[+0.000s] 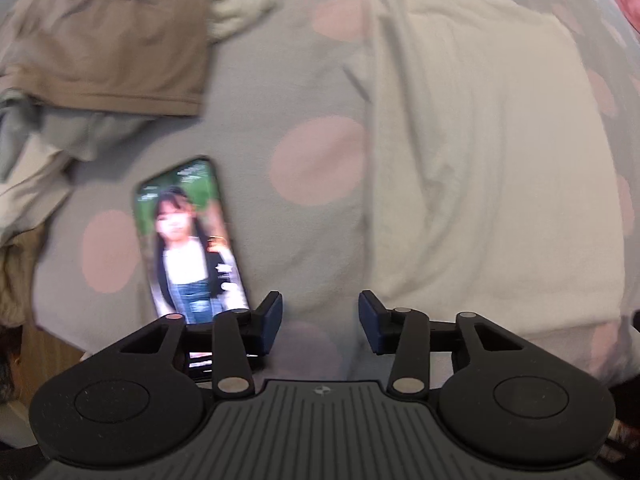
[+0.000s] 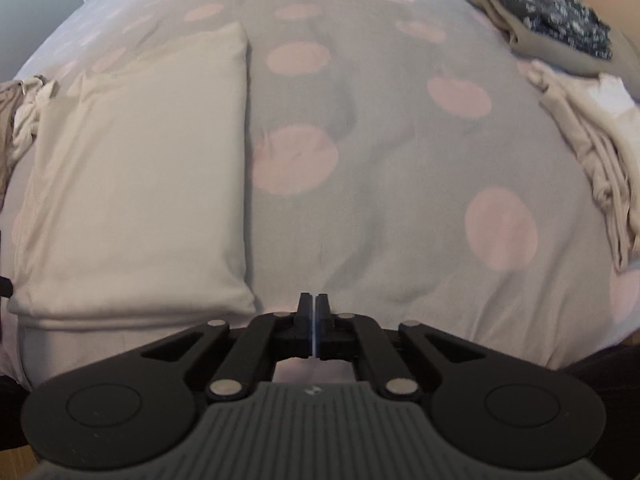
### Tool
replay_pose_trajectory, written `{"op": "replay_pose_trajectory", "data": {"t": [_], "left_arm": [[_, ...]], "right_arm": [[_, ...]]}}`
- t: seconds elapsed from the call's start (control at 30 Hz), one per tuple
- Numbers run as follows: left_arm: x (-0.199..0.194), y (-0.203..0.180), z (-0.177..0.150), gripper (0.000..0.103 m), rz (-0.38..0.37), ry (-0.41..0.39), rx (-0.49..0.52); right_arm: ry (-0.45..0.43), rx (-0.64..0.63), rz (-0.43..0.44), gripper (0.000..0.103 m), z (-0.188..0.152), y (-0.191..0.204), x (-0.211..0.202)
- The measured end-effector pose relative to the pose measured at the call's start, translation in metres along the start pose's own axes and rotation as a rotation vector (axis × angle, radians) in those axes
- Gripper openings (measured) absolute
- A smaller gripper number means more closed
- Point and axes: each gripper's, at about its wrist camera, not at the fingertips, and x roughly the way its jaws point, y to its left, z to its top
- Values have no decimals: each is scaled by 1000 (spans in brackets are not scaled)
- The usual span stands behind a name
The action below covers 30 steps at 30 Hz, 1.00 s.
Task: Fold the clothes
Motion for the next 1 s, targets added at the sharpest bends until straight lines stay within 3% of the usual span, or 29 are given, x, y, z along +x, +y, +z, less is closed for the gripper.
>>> {"op": "replay_pose_trajectory", "data": {"t": [0.1, 0.2, 0.3, 0.4, 0.5, 0.67, 0.77, 0.83, 1.0], "left_arm": [[-9, 26, 5, 38, 20, -29, -64], [-7, 32, 25, 38, -122, -30, -93], [-26, 3, 24, 38, -202, -73, -34], [-45, -29, 27, 39, -222, -156, 52], [-29, -35, 47, 40, -247, -178, 59], [2, -35, 69, 39, -215, -182, 53], [4, -37, 69, 25, -228, -221, 38], [3, -39, 68, 8, -226, -245, 31], [11, -36, 71, 0, -128, -245, 24]], "right_arm": [[-6, -47, 27, 5, 17, 4, -8], [20, -112, 66, 6, 39, 12, -10], [49, -179, 105, 11, 60, 21, -10], [57, -232, 98, 17, 77, 29, -3], [45, -241, 120, 18, 90, 33, 3], [49, -232, 245, 18, 94, 37, 14], [67, -275, 254, 21, 87, 45, 27], [79, -298, 232, 21, 82, 49, 36], [98, -295, 238, 21, 80, 48, 48]]}}
